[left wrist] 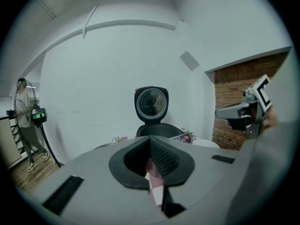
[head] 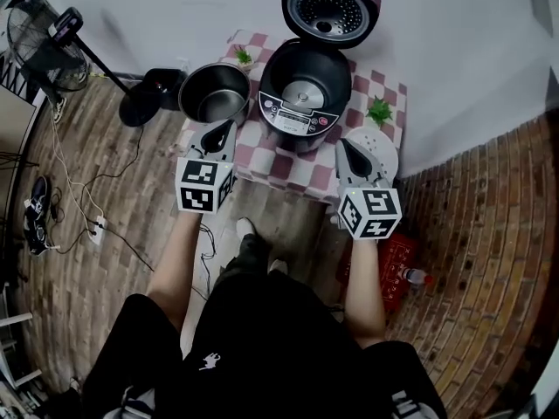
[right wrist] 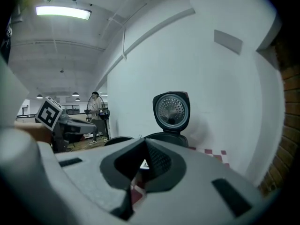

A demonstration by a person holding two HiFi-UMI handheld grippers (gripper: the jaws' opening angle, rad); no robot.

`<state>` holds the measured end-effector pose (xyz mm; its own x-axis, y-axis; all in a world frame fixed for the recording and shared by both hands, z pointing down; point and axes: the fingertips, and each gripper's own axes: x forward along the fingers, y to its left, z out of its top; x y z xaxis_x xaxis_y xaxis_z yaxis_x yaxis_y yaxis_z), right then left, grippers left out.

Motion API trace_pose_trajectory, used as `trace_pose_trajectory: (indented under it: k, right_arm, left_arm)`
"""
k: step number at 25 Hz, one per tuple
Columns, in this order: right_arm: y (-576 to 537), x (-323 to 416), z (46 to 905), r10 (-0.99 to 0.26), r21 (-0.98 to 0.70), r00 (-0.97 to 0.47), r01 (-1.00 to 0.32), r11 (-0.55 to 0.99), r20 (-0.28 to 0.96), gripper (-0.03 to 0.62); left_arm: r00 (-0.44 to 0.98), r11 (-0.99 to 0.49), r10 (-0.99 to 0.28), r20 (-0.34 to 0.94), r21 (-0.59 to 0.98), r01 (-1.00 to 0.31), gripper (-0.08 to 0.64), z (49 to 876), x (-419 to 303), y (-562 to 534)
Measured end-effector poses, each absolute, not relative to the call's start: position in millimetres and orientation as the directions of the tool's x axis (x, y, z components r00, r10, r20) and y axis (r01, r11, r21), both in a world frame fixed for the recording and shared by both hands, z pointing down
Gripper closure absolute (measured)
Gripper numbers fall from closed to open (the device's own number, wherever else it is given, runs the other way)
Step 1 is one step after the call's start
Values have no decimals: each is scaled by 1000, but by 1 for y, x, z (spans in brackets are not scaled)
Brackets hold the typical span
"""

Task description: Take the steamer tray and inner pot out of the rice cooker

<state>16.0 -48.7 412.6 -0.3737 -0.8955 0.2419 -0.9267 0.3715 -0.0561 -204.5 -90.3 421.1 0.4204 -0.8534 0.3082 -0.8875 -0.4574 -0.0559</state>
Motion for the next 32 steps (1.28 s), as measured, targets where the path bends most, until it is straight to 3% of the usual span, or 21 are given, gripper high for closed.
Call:
trace_pose_trajectory:
  k: [18,26,32]
  right_arm:
    - [57,62,381,-914,-40,-381,-924,379,142,591]
    - [67,58,362,-914,-15,-389,-921,390,113,591]
    - [72,63,359,-924,-21,-366,-930,366,111,591]
  left_arm:
    - [406,-437,-893,196,-159,-885,557,365,-159,38]
    - [396,-412,-910,122,-158,-897,557,338,-167,49]
    - [357,-375,-924,136,-141,-916,557,353,-184,51]
